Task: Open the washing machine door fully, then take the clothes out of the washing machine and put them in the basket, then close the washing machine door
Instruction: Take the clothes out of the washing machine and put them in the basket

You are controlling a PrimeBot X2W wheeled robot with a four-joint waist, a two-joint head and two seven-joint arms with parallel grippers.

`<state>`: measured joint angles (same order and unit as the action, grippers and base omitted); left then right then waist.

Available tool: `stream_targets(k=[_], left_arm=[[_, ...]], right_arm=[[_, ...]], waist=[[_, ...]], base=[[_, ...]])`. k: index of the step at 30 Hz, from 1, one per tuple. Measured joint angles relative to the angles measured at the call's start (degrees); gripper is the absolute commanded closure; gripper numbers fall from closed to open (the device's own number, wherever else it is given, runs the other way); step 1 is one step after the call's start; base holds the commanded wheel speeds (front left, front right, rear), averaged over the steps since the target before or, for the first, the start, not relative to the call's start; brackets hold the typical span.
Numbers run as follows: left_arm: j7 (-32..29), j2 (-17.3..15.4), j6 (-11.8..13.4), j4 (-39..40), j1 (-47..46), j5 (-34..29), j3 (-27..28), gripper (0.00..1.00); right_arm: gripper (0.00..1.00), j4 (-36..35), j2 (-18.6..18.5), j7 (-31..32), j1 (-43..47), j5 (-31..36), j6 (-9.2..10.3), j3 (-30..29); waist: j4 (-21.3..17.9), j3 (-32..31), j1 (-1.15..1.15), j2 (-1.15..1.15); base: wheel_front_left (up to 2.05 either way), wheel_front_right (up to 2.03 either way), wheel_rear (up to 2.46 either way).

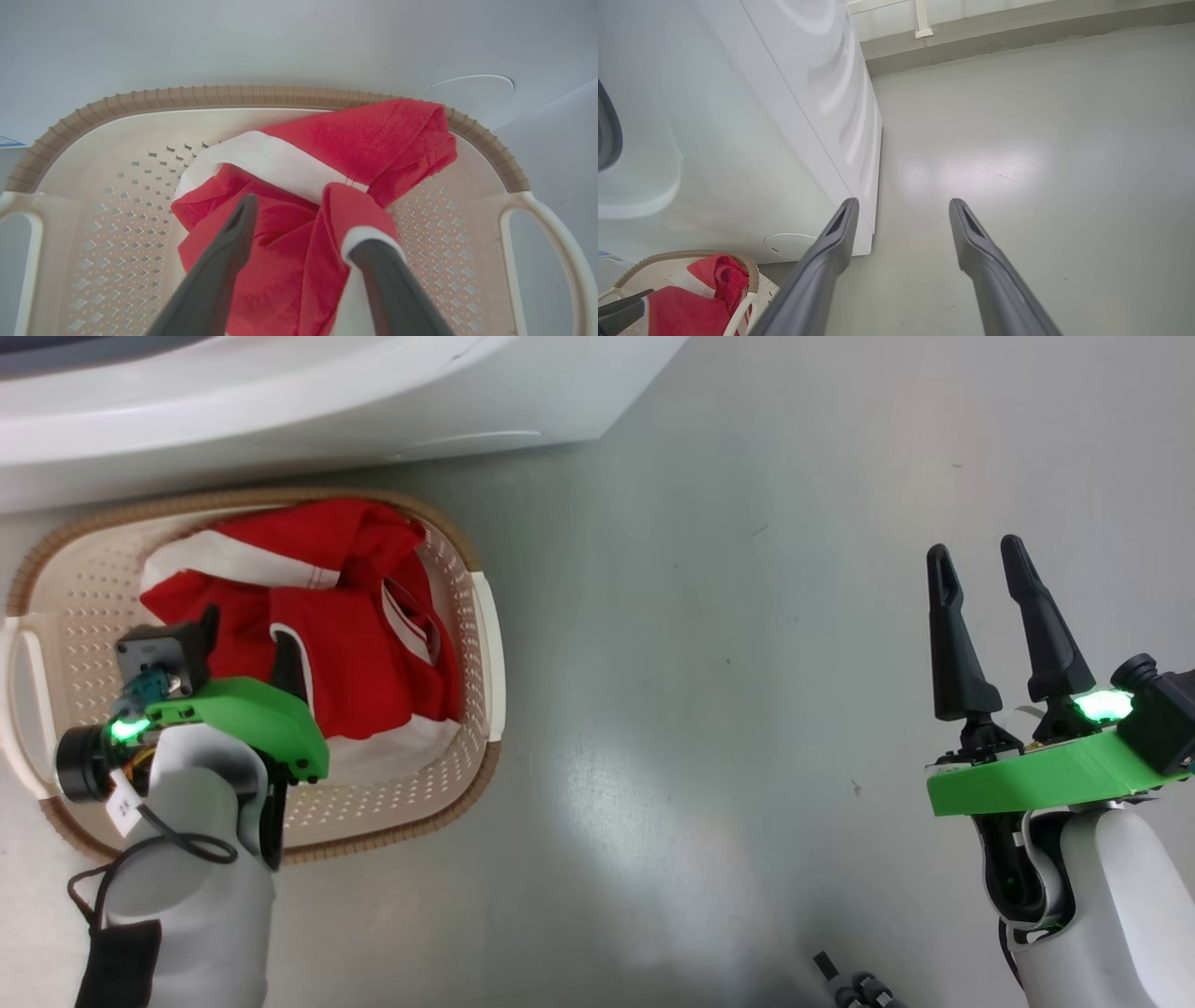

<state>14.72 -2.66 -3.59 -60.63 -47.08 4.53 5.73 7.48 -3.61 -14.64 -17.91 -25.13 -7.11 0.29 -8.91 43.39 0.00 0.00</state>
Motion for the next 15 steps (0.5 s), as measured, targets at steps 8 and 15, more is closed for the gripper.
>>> stream_targets(k=[8,15], left_arm=[[0.0,0.1,-0.5,2.4,3.7,0.6,1.5,0.00],[0.0,0.1,-1.1,5.7,9.0,0.7,2.1,0.00]], right_arm=[[0.00,1.6,0.0,0.0,0.1,0.0,0.00,0.6],[0.00,2.9,-0.3,0.0,1.3,0.0,0.00,1.0]], waist=[[-0.1,-3.8,0.00,0.00],[-0.4,-9.0,0.00,0.00]], base=[[0.00,0.00,0.00],[0.00,0.00,0.00]])
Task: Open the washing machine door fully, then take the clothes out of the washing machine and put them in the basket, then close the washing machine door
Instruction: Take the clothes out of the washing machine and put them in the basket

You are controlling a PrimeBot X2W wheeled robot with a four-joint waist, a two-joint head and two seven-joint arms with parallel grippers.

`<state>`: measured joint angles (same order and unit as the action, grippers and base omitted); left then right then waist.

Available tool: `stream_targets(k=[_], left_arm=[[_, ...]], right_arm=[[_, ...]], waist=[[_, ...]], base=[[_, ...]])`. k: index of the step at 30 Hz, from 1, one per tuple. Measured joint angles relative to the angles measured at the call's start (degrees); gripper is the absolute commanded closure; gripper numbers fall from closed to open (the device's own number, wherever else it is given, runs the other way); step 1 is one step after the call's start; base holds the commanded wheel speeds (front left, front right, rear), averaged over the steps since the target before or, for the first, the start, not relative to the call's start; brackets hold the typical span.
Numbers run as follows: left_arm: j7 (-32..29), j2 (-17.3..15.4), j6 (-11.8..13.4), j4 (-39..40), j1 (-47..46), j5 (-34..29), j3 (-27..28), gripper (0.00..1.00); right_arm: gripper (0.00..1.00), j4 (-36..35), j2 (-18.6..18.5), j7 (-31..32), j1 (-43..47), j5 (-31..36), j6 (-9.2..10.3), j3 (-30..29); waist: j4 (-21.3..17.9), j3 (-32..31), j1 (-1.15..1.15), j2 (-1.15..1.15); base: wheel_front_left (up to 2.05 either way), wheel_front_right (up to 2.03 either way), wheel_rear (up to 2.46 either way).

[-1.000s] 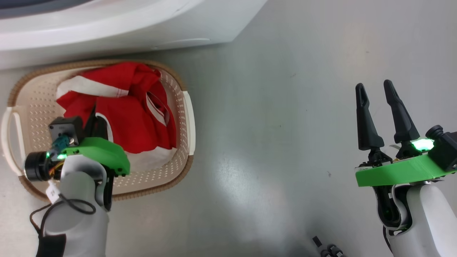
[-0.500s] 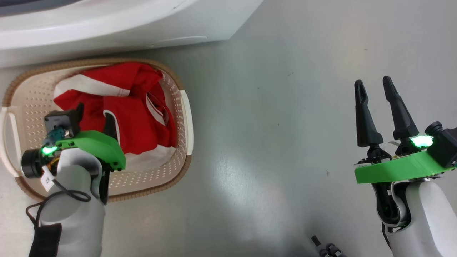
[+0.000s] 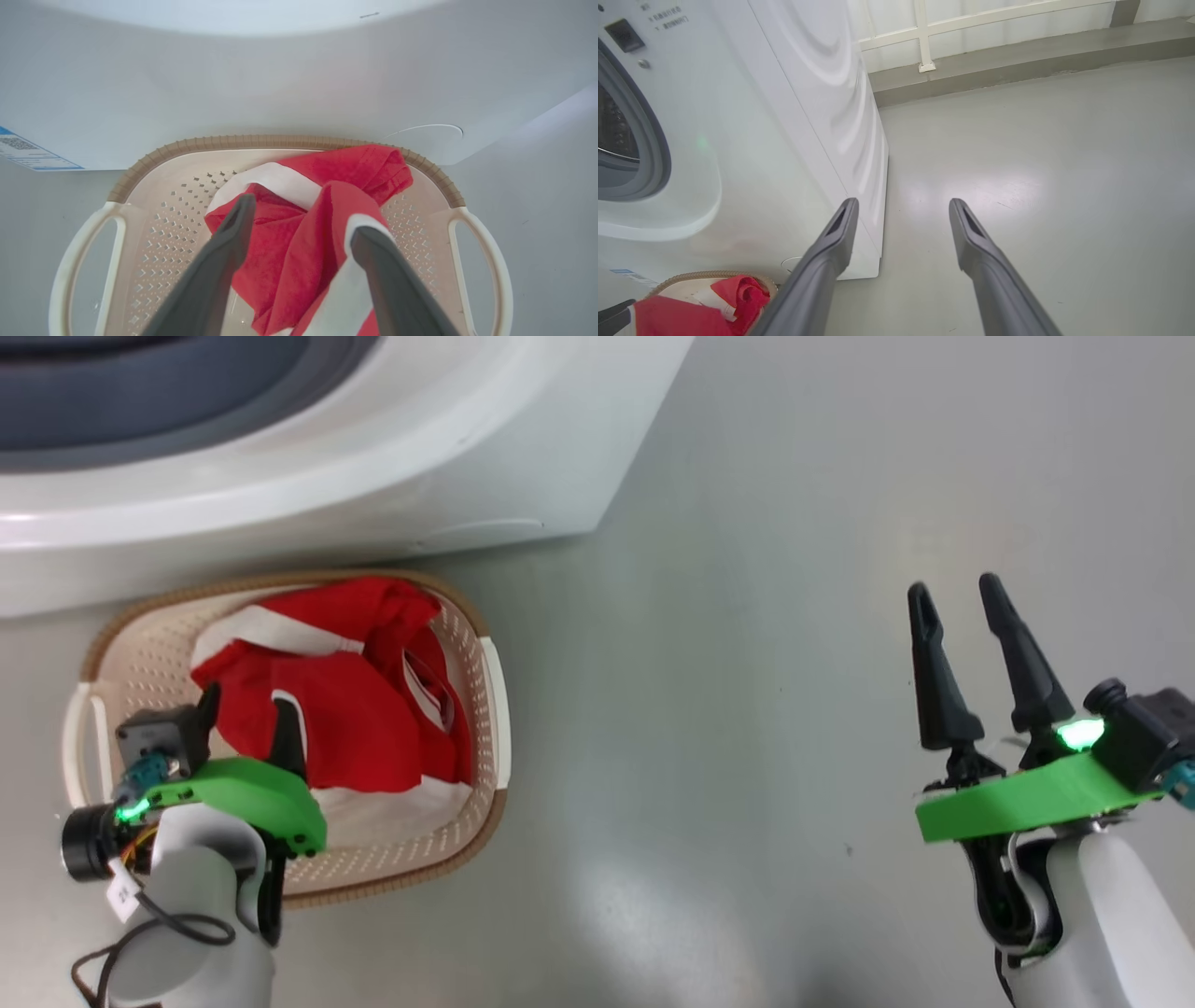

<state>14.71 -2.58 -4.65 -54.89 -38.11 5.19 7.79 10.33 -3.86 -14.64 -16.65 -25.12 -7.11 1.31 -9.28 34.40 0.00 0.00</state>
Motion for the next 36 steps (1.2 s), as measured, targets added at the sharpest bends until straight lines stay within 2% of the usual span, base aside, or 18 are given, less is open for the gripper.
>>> stream_targets(k=[5,13,16,25,36], left_arm=[[0.0,0.1,-0.8,1.8,3.1,0.0,0.0,0.00],[0.0,-0.4,-1.8,-5.6,6.1,-0.5,-1.6,0.00],[0.0,-0.4,-1.9,-5.3,6.7,-0.6,-1.7,0.00],[0.0,-0.4,-2.0,3.5,11.1,-0.1,-1.5,0.00],[0.0,-0.1,-2.4,18.5,20.3,-0.1,-0.7,0.00]], right_arm=[[0.00,1.0,-0.4,0.0,2.7,0.0,0.00,1.0],[0.00,1.9,-1.1,0.0,5.5,0.1,0.00,1.3],[0.00,2.0,-1.1,0.0,6.2,0.1,0.00,1.5],[0.00,2.7,-1.2,0.0,8.8,0.3,0.00,1.4],[0.00,3.1,-1.6,0.0,12.8,0.5,0.00,1.1]], waist=[[0.0,-3.9,0.00,0.00],[-0.1,-10.0,0.00,0.00],[-0.1,-11.4,0.00,0.00],[-0.2,-16.4,0.00,0.00],[-0.2,-22.5,0.00,0.00]], base=[[0.00,0.00,0.00],[0.00,0.00,0.00],[0.00,0.00,0.00],[0.00,0.00,0.00],[0.00,0.00,0.00]])
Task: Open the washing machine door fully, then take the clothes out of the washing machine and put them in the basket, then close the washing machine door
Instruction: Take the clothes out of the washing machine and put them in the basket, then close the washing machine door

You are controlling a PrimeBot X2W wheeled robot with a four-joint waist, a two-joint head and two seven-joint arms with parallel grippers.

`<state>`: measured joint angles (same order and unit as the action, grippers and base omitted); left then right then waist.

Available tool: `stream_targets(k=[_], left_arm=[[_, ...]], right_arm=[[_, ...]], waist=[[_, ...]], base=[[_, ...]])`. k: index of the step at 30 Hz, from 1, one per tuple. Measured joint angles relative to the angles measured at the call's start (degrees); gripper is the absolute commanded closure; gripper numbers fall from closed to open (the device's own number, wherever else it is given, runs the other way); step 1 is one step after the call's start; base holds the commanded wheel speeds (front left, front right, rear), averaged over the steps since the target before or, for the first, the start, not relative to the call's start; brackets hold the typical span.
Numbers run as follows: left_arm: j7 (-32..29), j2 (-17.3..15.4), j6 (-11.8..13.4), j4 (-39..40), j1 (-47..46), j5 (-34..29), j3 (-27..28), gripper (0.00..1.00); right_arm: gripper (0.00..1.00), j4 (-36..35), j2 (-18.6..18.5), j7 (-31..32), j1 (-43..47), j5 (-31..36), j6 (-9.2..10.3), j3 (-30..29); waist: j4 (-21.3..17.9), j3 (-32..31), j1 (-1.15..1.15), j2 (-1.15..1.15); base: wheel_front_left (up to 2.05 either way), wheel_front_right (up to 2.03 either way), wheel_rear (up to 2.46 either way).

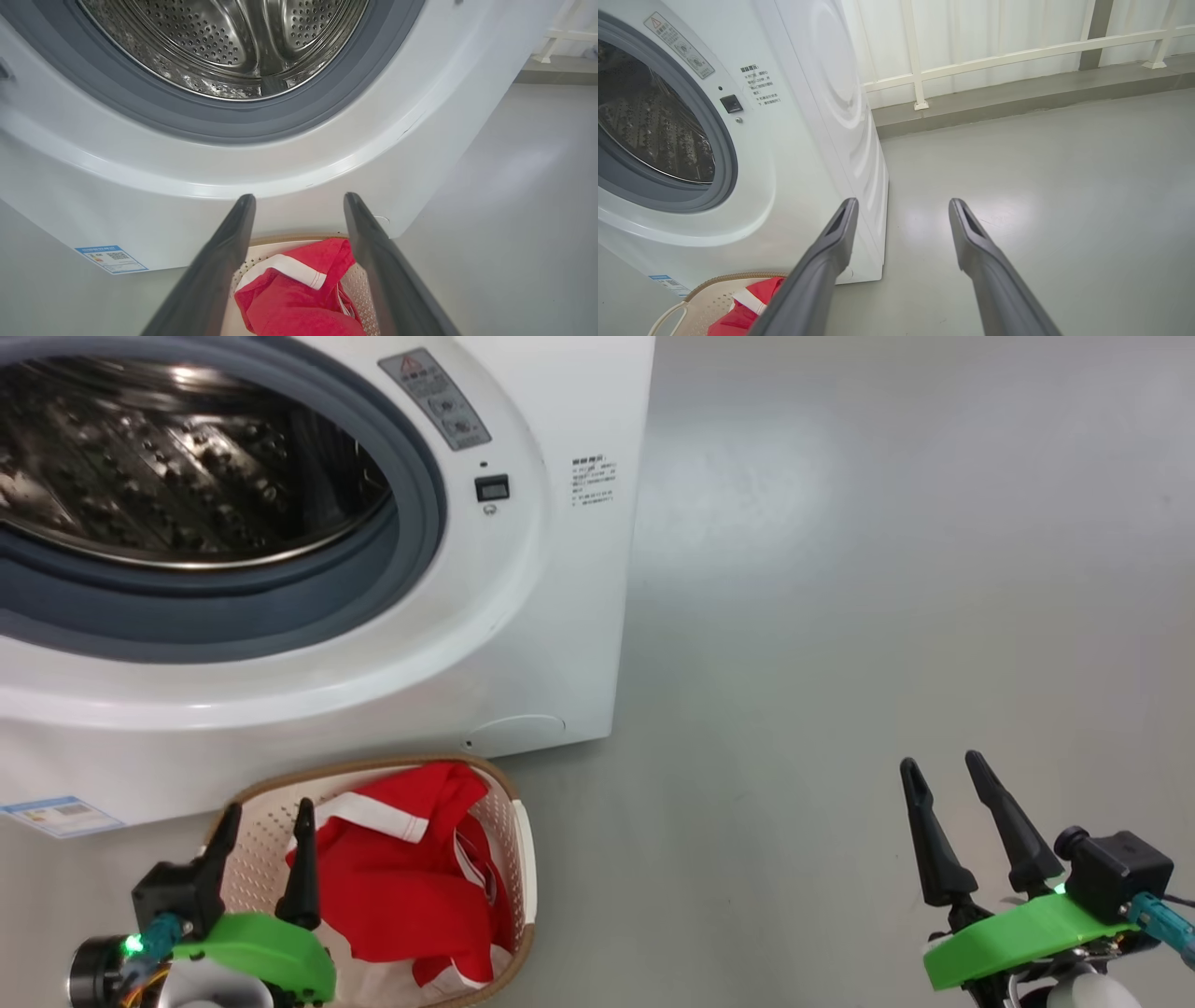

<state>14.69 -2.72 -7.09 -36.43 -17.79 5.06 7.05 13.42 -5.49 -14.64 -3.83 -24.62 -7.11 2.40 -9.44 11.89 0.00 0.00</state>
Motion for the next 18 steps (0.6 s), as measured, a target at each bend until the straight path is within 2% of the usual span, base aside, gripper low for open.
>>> stream_targets(k=[18], left_arm=[[0.0,0.3,0.1,23.3,15.5,0.7,0.1,0.00]], right_arm=[[0.00,-0.9,-0.6,0.0,4.4,0.2,0.00,-0.7]], waist=[[1.1,-6.0,0.00,0.00]], base=[[0.00,0.00,0.00]])
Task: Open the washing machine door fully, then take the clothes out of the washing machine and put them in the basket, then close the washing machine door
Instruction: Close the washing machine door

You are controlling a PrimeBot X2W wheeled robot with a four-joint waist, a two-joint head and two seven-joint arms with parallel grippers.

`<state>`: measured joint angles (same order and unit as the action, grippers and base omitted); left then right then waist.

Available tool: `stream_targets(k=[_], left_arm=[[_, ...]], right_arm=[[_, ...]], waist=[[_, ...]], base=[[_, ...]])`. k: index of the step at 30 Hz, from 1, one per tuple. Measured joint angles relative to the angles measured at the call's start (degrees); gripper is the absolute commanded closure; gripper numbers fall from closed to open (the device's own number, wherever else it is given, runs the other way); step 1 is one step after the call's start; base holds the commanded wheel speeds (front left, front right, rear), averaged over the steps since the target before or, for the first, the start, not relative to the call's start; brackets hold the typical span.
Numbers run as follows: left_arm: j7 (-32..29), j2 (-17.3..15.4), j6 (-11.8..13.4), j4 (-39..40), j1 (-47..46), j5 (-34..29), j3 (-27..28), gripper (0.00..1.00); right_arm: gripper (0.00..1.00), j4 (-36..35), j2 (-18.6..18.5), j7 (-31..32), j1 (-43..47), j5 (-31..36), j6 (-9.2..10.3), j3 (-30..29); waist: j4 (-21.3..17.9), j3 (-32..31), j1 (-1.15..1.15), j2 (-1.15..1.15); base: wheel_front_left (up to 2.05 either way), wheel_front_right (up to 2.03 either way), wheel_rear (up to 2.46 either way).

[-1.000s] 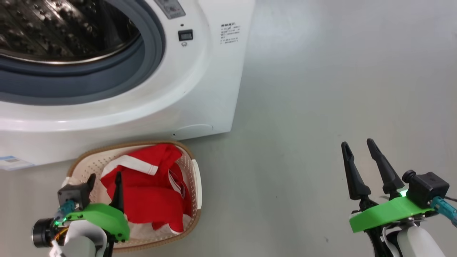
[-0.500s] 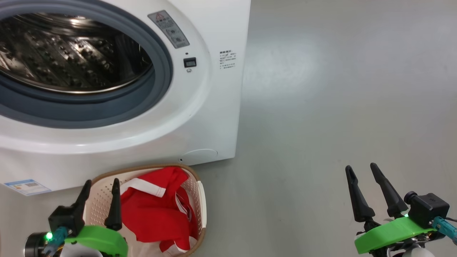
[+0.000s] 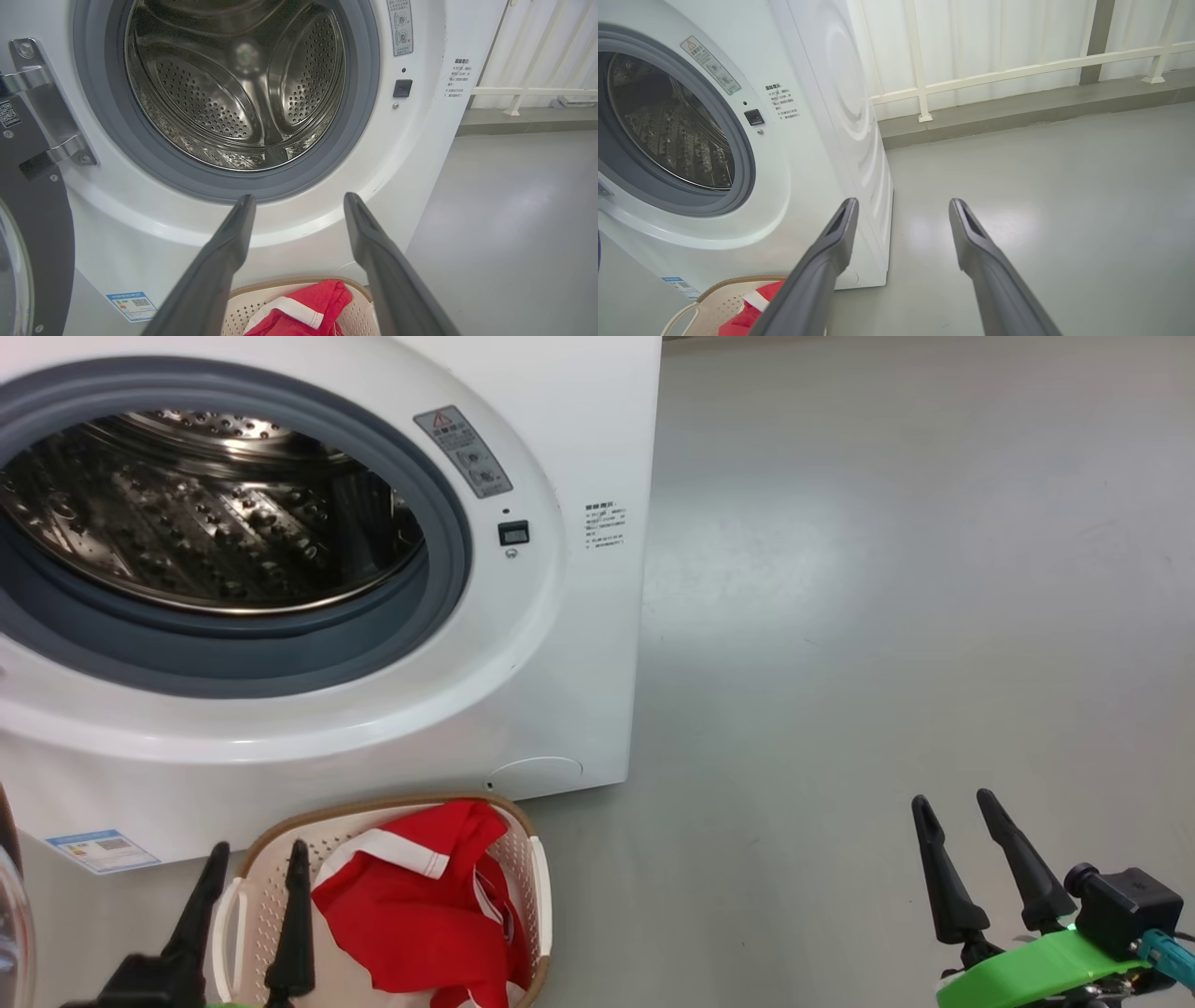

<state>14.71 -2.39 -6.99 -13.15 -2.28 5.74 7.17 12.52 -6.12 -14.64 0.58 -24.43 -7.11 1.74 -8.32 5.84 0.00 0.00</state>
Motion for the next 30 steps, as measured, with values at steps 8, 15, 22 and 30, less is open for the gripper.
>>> stream_targets(k=[8,15,22,30], left_arm=[[0.0,0.0,1.5,4.7,4.1,2.2,-0.7,0.00],[0.0,0.0,2.0,5.4,4.5,2.4,-1.4,0.00],[0.0,0.0,2.5,5.6,4.4,2.4,-1.5,0.00],[0.0,0.0,3.3,5.7,4.3,2.4,-1.6,0.00]], right_arm=[[0.00,-0.8,-0.1,0.0,0.5,0.0,0.00,-1.1],[0.00,-1.0,-0.1,0.0,0.5,0.3,0.00,-1.1],[0.00,-1.0,-0.1,0.0,0.5,0.3,0.00,-1.1],[0.00,-1.0,-0.1,0.0,0.5,0.3,0.00,-1.0]], waist=[[0.2,0.3,0.00,0.00],[0.5,0.9,0.00,0.00],[0.6,1.4,0.00,0.00],[0.7,1.7,0.00,0.00]], base=[[0.00,0.00,0.00],[0.00,0.00,0.00],[0.00,0.00,0.00],[-0.46,0.46,0.00]])
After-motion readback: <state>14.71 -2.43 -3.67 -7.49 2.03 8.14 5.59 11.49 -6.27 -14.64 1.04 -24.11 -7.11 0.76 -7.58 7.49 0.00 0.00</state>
